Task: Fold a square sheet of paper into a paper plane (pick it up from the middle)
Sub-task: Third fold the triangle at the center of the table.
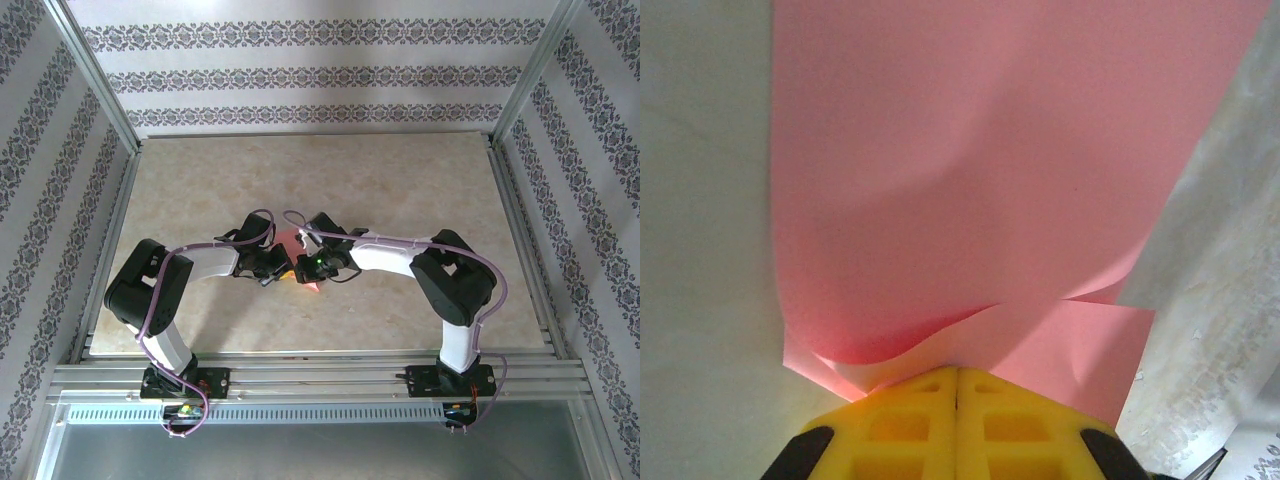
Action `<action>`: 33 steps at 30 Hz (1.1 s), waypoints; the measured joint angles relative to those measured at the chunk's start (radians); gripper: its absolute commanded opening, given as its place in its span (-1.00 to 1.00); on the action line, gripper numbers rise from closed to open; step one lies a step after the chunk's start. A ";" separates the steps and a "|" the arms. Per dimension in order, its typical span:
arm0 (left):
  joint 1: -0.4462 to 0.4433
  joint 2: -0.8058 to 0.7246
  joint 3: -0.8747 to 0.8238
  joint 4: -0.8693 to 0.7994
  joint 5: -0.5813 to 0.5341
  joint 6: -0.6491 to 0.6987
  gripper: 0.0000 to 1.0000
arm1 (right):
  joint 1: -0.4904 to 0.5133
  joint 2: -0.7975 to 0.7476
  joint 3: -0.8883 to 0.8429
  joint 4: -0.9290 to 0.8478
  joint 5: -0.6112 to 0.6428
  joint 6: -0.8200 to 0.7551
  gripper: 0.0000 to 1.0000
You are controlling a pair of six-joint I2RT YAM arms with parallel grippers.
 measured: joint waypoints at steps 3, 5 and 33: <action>0.000 0.000 0.000 0.000 0.000 0.000 -0.86 | 0.000 0.011 0.001 -0.017 0.007 -0.003 -0.86; 0.000 0.000 0.000 0.000 0.000 0.000 -0.87 | 0.000 0.016 0.001 -0.026 0.008 -0.004 -0.86; 0.000 0.008 0.008 0.000 0.005 0.000 -0.90 | -0.034 0.023 -0.051 0.021 -0.057 -0.053 -0.85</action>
